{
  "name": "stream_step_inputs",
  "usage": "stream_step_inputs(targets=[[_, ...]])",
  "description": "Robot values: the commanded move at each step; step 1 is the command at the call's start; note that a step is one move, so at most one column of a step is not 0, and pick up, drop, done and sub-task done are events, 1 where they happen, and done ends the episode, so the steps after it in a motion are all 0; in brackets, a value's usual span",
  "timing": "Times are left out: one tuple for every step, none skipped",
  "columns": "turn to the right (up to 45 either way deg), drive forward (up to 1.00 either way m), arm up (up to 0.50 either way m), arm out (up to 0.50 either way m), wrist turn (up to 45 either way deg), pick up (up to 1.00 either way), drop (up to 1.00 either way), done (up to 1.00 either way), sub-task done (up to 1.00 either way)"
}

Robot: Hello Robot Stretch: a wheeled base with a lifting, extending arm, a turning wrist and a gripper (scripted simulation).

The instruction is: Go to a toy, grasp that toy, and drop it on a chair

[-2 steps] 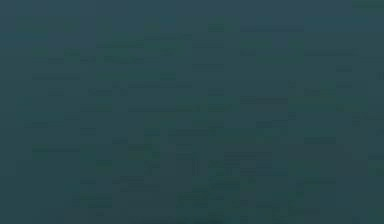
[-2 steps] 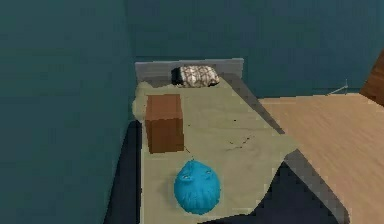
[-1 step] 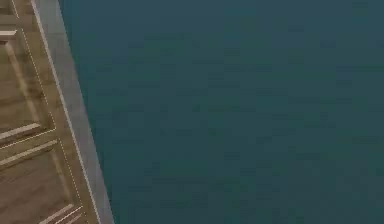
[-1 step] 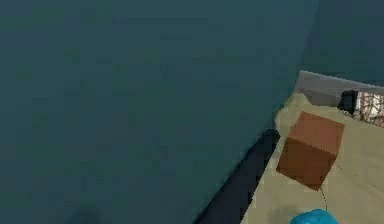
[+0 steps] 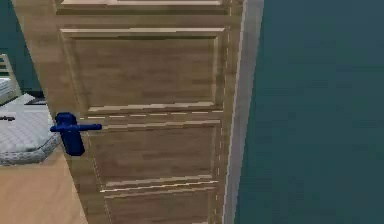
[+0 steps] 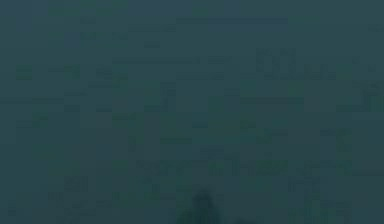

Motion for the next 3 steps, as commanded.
stream_step_inputs(targets=[[-39.0, 0.0, 0.0, 0.0, 0.0, 0.0, 0.0, 0.0, 0.0], [0.0, 0.15, 0.0, 0.0, 0.0, 0.0, 0.0, 0.0, 0.0], [45.0, 0.0, 0.0, 0.0, 0.0, 0.0, 0.0, 0.0, 0.0]])
